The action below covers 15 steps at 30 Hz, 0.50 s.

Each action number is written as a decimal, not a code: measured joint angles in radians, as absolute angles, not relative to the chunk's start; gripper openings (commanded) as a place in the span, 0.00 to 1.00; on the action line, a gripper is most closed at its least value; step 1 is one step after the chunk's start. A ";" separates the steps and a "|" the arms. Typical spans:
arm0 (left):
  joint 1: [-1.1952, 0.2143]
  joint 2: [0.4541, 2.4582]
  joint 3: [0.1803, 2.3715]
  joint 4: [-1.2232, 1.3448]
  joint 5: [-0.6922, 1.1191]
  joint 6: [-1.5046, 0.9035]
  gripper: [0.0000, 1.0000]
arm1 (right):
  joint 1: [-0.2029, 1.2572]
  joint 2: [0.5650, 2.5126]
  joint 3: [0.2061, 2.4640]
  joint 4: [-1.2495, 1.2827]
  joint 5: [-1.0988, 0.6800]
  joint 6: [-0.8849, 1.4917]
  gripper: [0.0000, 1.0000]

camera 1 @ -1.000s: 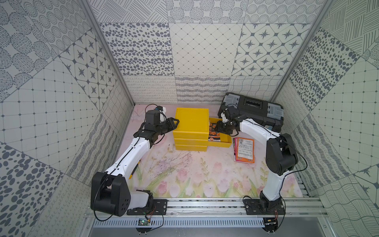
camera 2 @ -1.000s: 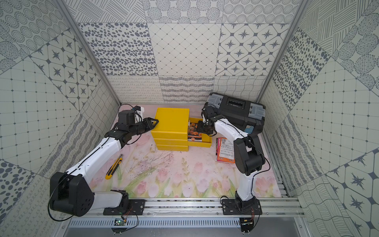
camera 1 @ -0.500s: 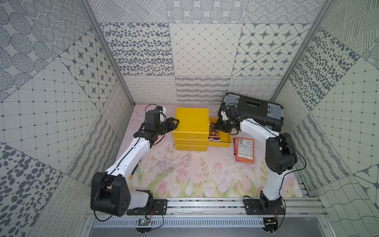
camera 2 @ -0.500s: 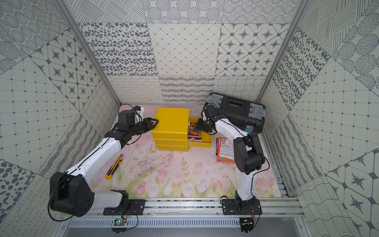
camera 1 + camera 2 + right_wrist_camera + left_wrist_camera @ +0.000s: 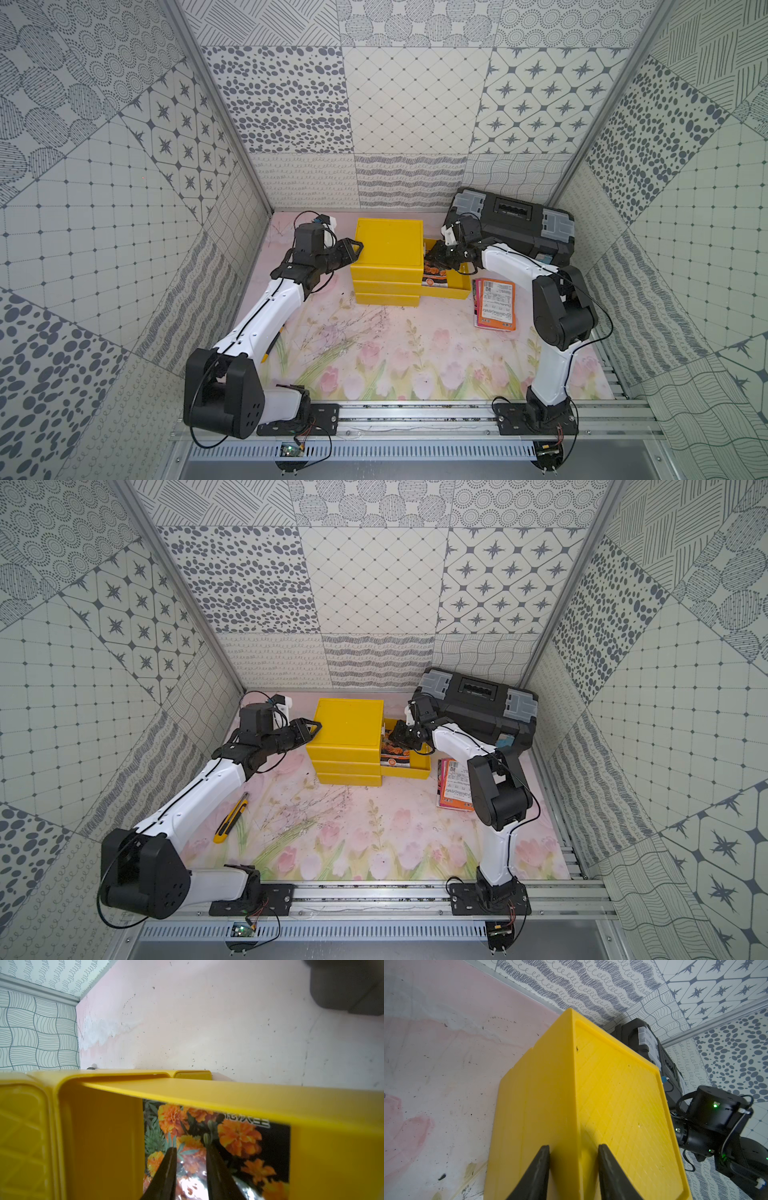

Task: Take the seed bags out of the drawer
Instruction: Adjust the seed packet in the drawer, then pick up the seed packet from the drawer.

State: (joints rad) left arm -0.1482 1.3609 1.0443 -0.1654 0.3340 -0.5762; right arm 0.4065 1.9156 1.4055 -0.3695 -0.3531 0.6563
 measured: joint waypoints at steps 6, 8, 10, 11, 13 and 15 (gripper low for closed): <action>-0.148 1.361 1.045 -0.165 0.334 -0.576 0.40 | 0.410 1.852 1.406 -0.456 -0.285 0.606 0.40; -0.148 1.360 1.045 -0.166 0.334 -0.576 0.40 | 0.411 1.826 1.407 -0.483 -0.259 0.585 0.41; -0.148 1.360 1.046 -0.167 0.334 -0.576 0.40 | 0.412 1.806 1.414 -0.509 -0.230 0.562 0.43; -0.148 1.361 1.046 -0.168 0.334 -0.576 0.40 | 0.412 1.801 1.419 -0.523 -0.213 0.548 0.43; -0.148 1.361 1.046 -0.168 0.334 -0.576 0.40 | 0.415 1.800 1.429 -0.546 -0.180 0.527 0.44; -0.148 1.361 1.046 -0.168 0.334 -0.576 0.40 | 0.420 1.800 1.431 -0.570 -0.149 0.506 0.46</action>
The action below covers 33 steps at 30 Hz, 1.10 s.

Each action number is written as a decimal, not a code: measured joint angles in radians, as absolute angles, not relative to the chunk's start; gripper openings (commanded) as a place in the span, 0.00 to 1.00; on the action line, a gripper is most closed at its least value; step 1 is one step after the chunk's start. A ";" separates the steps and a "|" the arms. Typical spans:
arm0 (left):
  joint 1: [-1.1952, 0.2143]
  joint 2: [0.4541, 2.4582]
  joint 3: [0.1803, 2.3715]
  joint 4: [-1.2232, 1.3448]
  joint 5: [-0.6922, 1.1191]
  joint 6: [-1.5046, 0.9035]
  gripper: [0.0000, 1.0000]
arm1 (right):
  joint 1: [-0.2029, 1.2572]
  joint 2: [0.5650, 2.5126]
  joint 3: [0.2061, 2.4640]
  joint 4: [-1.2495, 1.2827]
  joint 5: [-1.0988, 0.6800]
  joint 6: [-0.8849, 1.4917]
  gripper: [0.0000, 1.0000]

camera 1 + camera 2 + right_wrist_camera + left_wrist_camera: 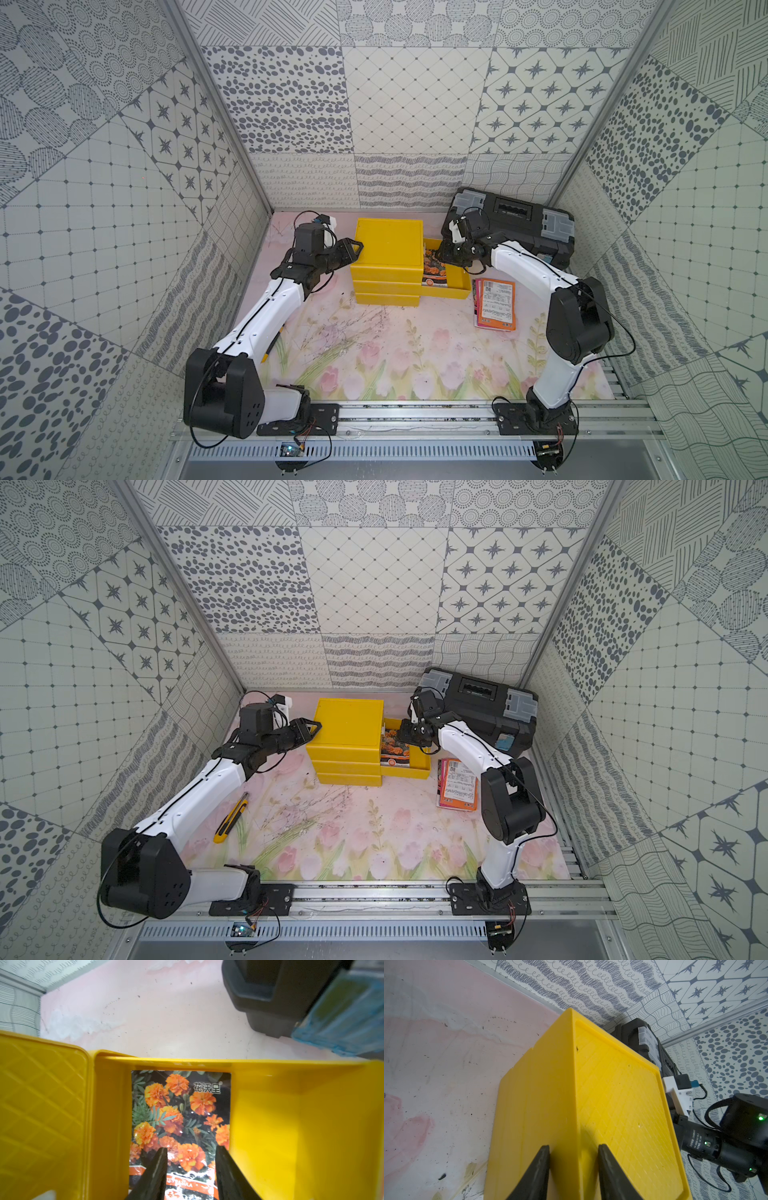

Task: Take the seed bags out of the drawer
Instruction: Pick up the seed packet from the drawer.

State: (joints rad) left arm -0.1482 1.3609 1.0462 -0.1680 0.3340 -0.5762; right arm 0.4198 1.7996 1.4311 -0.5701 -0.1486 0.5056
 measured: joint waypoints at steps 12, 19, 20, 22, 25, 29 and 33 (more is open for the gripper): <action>-0.148 1.361 1.046 -0.168 0.334 -0.576 0.40 | 0.458 1.887 1.455 -0.627 -0.075 0.458 0.49; -0.148 1.364 1.046 -0.168 0.334 -0.576 0.40 | 0.462 1.918 1.496 -0.617 -0.086 0.463 0.46; -0.148 1.364 1.046 -0.168 0.334 -0.576 0.40 | 0.461 1.919 1.496 -0.609 -0.094 0.466 0.45; -0.148 1.365 1.046 -0.168 0.334 -0.576 0.40 | 0.461 1.919 1.496 -0.590 -0.116 0.483 0.41; -0.148 1.367 1.046 -0.168 0.334 -0.576 0.40 | 0.462 1.926 1.493 -0.556 -0.157 0.517 0.35; -0.148 1.367 1.046 -0.167 0.335 -0.576 0.40 | 0.451 1.927 1.470 -0.512 -0.187 0.574 0.28; -0.148 1.367 1.046 -0.167 0.335 -0.576 0.40 | 0.450 1.927 1.449 -0.448 -0.226 0.621 0.16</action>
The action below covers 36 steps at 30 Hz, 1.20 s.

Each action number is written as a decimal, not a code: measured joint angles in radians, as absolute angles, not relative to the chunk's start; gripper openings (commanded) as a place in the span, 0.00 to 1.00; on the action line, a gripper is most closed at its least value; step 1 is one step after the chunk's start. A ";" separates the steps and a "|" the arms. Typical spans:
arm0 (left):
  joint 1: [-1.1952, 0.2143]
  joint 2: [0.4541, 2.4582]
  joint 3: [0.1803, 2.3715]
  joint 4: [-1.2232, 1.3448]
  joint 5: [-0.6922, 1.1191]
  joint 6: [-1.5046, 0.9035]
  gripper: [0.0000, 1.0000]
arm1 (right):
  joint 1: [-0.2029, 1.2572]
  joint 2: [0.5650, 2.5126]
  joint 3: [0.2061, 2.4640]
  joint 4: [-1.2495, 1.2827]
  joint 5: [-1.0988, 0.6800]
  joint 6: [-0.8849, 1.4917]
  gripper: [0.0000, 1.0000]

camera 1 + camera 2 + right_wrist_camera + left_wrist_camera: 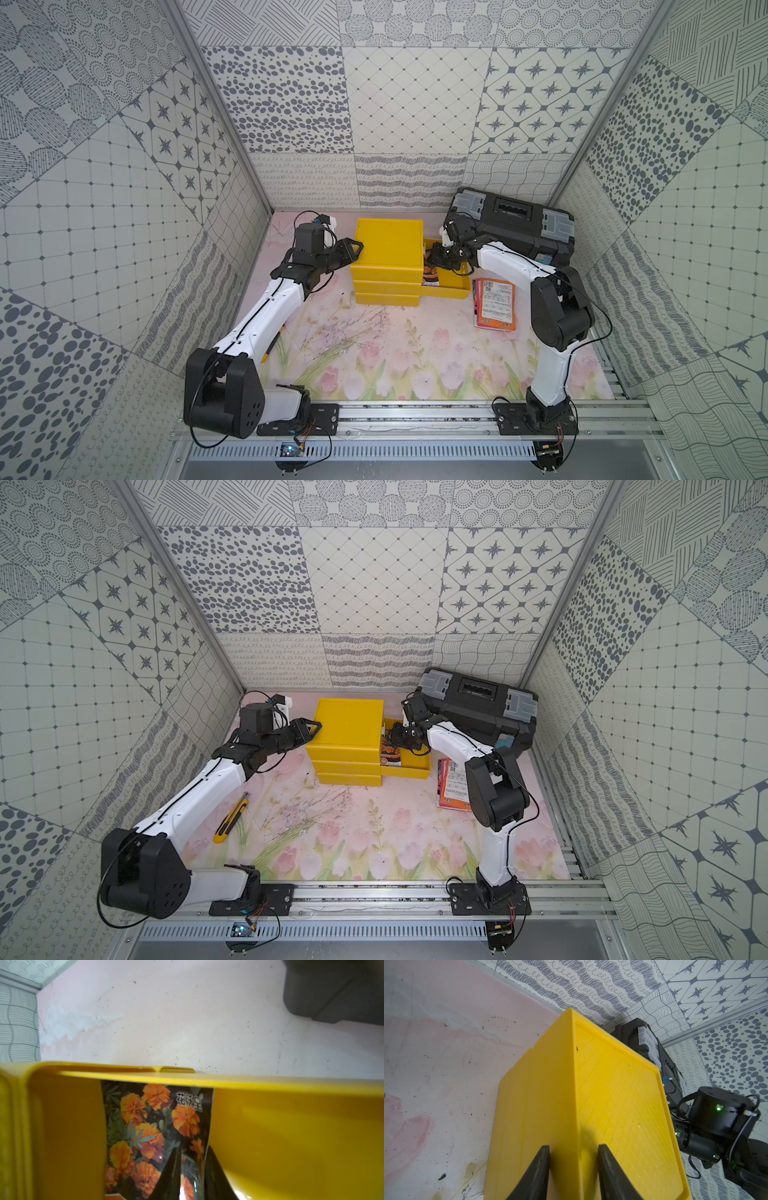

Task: Take the seed bags out of the drawer
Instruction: Pick up the seed packet from the drawer.

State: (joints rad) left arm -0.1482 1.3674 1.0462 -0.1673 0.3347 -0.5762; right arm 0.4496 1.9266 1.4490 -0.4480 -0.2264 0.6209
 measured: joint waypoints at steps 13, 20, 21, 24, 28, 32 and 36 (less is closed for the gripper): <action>-0.148 1.366 1.046 -0.167 0.335 -0.576 0.40 | 0.452 1.818 1.423 -0.447 -0.229 0.646 0.00; -0.148 1.364 1.046 -0.167 0.335 -0.576 0.40 | 0.412 1.647 1.423 -0.530 -0.226 0.596 0.00; -0.148 1.364 1.046 -0.167 0.335 -0.576 0.40 | 0.395 1.622 1.422 -0.546 -0.229 0.589 0.00; -0.148 1.367 1.045 -0.166 0.336 -0.576 0.40 | 0.331 1.549 1.399 -0.577 -0.252 0.566 0.00; -0.148 1.369 1.045 -0.164 0.337 -0.576 0.40 | 0.190 1.432 1.326 -0.617 -0.303 0.538 0.00; -0.148 1.370 1.045 -0.163 0.337 -0.576 0.40 | 0.038 1.343 1.252 -0.667 -0.334 0.498 0.00; -0.148 1.373 1.047 -0.162 0.339 -0.577 0.40 | -0.057 1.304 1.180 -0.702 -0.330 0.452 0.00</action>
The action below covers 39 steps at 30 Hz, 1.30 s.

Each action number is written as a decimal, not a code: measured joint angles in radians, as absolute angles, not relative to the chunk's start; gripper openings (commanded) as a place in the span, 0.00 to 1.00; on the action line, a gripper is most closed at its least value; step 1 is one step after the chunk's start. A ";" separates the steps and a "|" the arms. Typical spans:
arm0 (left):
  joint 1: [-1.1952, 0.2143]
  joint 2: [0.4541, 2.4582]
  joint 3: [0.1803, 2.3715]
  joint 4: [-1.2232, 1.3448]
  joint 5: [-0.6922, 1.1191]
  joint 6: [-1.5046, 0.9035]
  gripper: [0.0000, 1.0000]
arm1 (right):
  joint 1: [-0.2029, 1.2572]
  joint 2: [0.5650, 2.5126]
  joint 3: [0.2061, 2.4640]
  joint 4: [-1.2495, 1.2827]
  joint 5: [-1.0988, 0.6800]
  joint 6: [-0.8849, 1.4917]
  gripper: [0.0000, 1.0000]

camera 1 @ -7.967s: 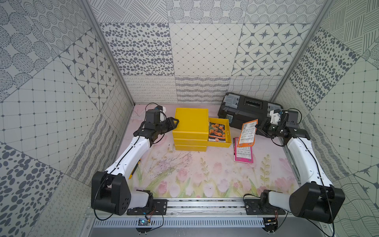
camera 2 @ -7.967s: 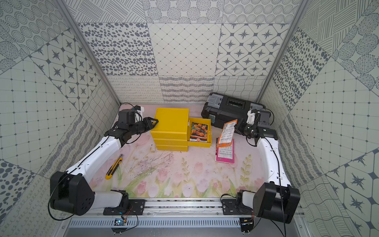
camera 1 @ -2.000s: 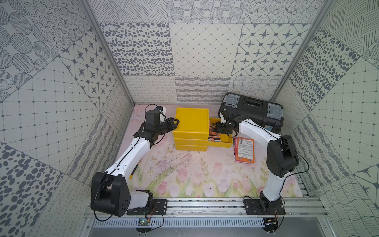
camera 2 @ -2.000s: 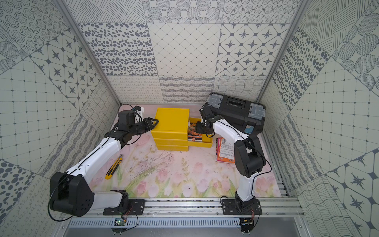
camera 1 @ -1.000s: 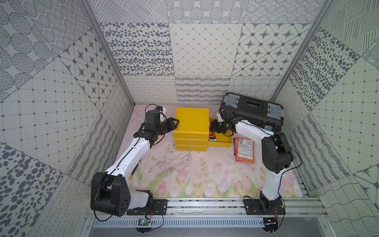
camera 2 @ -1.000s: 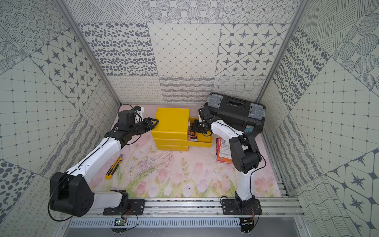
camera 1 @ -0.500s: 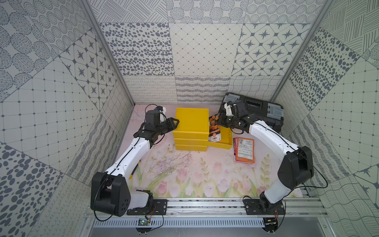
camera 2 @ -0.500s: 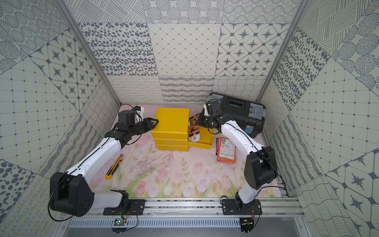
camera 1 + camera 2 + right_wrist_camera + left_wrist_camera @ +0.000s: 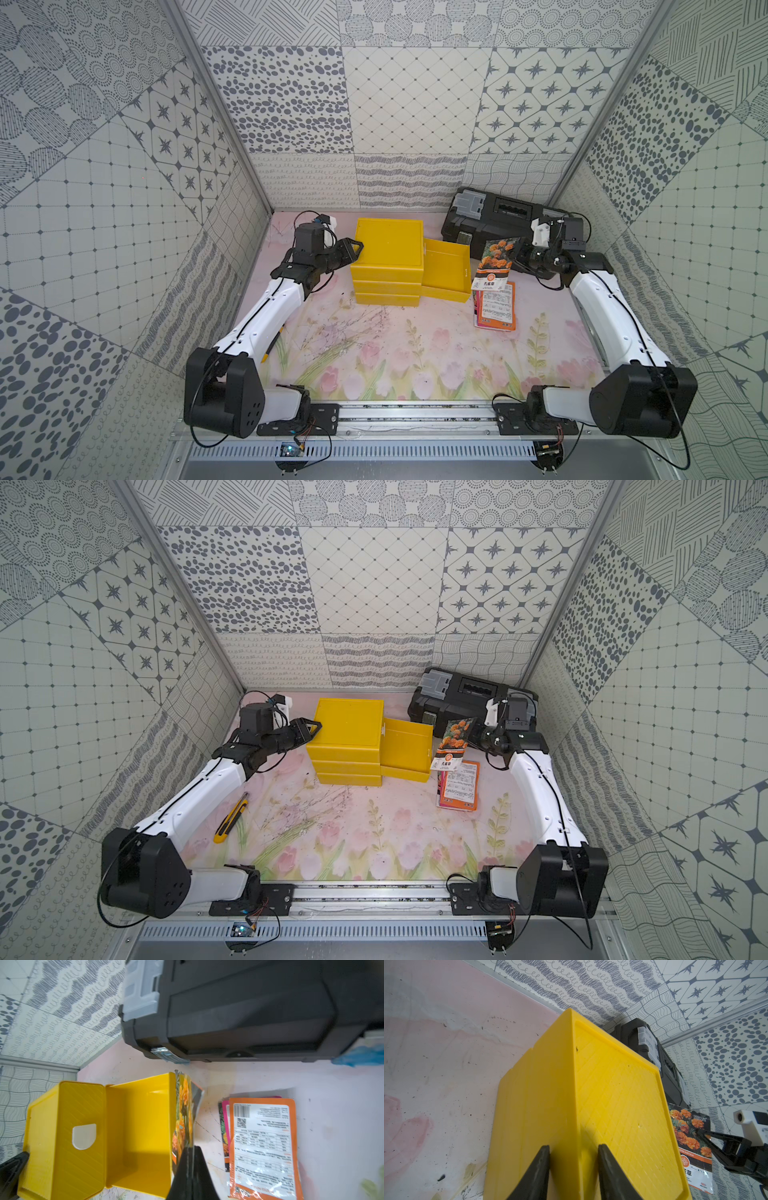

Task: Take the seed bags out of the drawer
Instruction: Pick up the seed packet from the drawer, then place the seed packet at the center of the board.

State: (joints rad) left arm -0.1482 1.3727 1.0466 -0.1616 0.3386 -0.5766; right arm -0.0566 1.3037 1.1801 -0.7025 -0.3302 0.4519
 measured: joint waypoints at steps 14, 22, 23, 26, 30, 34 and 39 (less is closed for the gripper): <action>-0.148 1.389 1.062 -0.165 0.356 -0.577 0.39 | -0.109 1.454 1.026 -0.688 -0.232 0.373 0.00; -0.148 1.391 1.062 -0.162 0.359 -0.576 0.40 | -0.109 1.519 0.994 -0.632 -0.173 0.369 0.14; -0.148 1.391 1.062 -0.162 0.359 -0.576 0.39 | -0.109 1.525 0.991 -0.630 -0.161 0.368 0.22; -0.148 1.391 1.062 -0.162 0.359 -0.576 0.40 | -0.111 1.526 0.986 -0.627 -0.121 0.361 0.37; -0.148 1.391 1.061 -0.161 0.360 -0.576 0.39 | -0.113 1.525 0.986 -0.622 -0.090 0.366 0.44; -0.148 1.389 1.061 -0.161 0.359 -0.577 0.40 | -0.108 1.520 0.986 -0.618 -0.086 0.367 0.45; -0.148 1.385 1.056 -0.157 0.358 -0.577 0.40 | -0.043 1.462 0.986 -0.593 -0.125 0.390 0.47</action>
State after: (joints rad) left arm -0.1482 1.3853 1.0565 -0.1566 0.3584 -0.5766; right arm -0.0429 1.4616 0.9863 -0.5926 -0.1246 0.3897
